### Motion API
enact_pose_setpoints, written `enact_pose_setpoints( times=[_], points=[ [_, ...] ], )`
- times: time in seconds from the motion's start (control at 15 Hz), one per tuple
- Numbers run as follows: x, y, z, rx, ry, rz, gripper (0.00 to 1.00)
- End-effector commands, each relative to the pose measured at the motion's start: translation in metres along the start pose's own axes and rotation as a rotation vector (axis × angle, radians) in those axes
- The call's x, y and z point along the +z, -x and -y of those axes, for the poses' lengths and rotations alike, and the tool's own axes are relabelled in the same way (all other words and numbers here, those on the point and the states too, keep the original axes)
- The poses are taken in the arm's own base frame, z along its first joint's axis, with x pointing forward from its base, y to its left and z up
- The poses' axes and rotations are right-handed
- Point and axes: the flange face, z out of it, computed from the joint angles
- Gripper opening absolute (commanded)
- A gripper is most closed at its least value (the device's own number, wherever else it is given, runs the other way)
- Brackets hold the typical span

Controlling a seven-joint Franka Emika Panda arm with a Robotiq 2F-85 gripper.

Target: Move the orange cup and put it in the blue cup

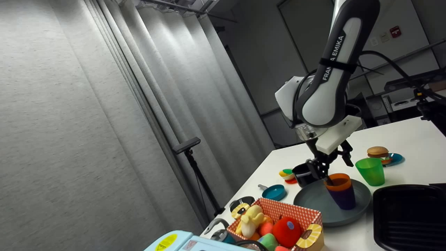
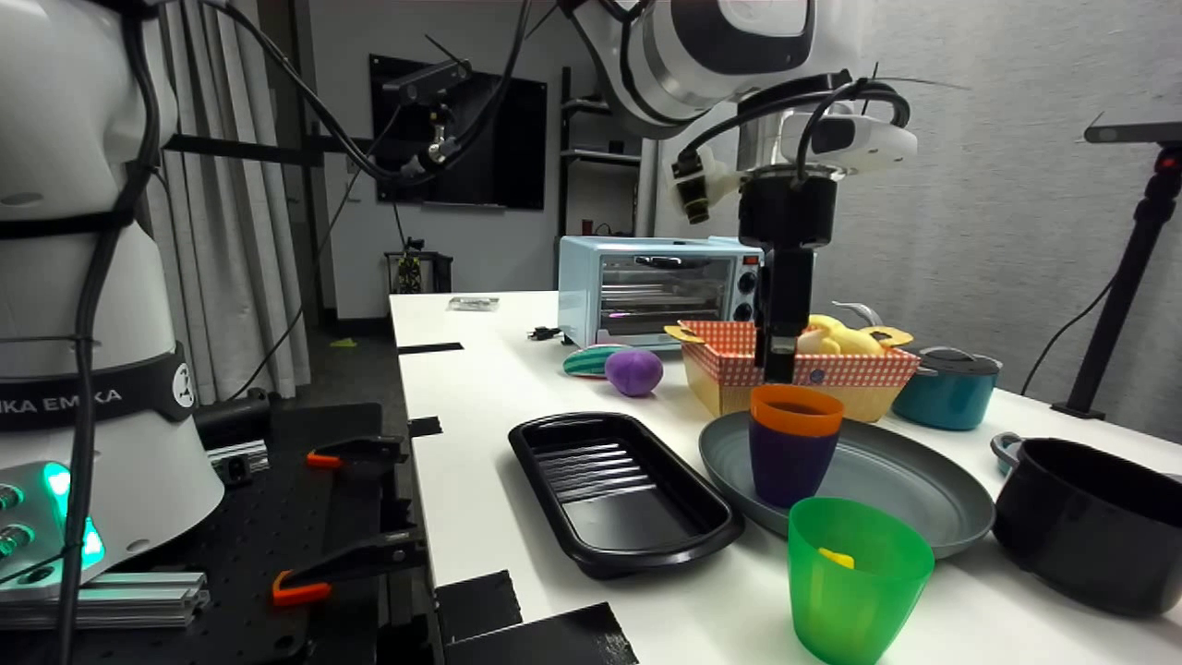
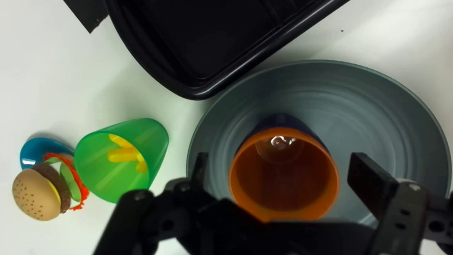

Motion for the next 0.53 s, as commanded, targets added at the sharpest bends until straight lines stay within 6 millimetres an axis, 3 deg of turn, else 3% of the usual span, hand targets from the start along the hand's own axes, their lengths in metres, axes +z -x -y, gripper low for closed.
enact_pose_setpoints(
  times=[0.0, 0.4, 0.47],
  points=[
    [-0.0078, 0.007, -0.0018, 0.017, 0.006, 0.003, 1.0],
    [-0.0084, 0.0096, -0.0018, 0.016, 0.006, 0.033, 1.0],
    [0.0, 0.0005, -0.0003, 0.016, 0.004, 0.009, 1.0]
  ],
)
